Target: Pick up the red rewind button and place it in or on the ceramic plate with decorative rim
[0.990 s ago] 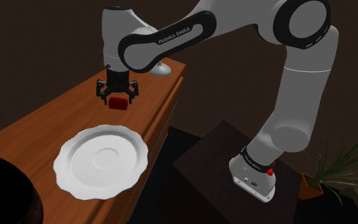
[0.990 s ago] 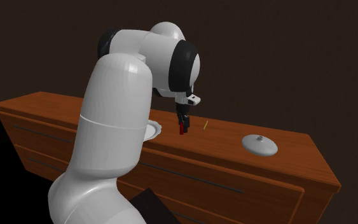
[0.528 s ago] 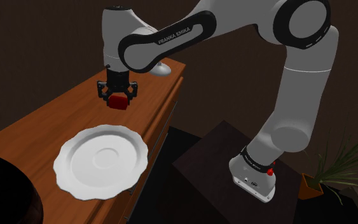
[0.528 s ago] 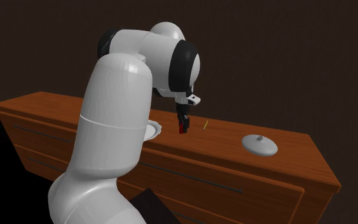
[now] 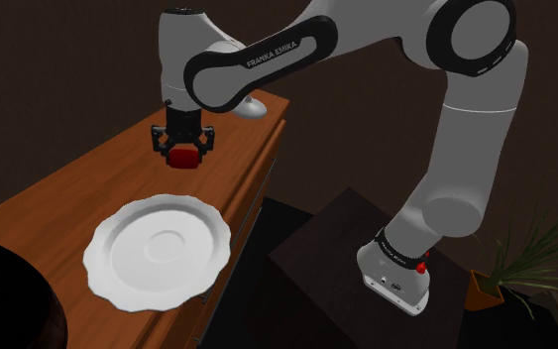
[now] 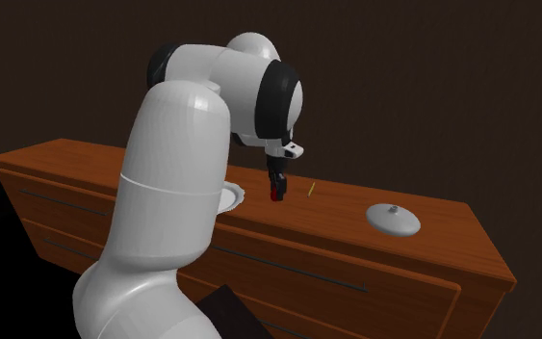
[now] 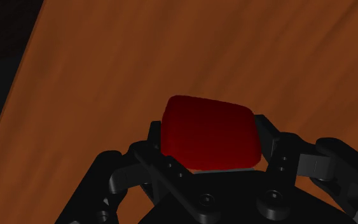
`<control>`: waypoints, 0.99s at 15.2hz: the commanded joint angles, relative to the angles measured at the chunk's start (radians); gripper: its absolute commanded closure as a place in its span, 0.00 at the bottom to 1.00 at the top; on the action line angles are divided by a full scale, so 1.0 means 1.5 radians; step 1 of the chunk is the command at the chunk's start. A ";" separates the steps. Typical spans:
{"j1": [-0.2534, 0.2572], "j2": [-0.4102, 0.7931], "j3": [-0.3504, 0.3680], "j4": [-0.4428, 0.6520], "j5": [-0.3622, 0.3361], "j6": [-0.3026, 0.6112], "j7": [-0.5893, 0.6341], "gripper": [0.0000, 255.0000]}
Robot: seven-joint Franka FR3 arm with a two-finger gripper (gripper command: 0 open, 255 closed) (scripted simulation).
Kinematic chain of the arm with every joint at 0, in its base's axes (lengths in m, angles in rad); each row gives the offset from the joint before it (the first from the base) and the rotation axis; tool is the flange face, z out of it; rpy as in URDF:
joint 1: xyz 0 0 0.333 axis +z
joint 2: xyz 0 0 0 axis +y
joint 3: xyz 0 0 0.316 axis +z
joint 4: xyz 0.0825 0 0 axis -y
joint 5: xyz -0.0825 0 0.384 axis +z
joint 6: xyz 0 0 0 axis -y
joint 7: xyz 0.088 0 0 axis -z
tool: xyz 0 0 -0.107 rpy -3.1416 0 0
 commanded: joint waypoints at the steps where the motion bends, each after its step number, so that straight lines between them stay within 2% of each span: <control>1: -0.002 -0.008 0.002 0.004 0.004 -0.011 -0.003 1.00; 15: -0.010 -0.060 0.015 0.063 0.035 -0.117 -0.022 1.00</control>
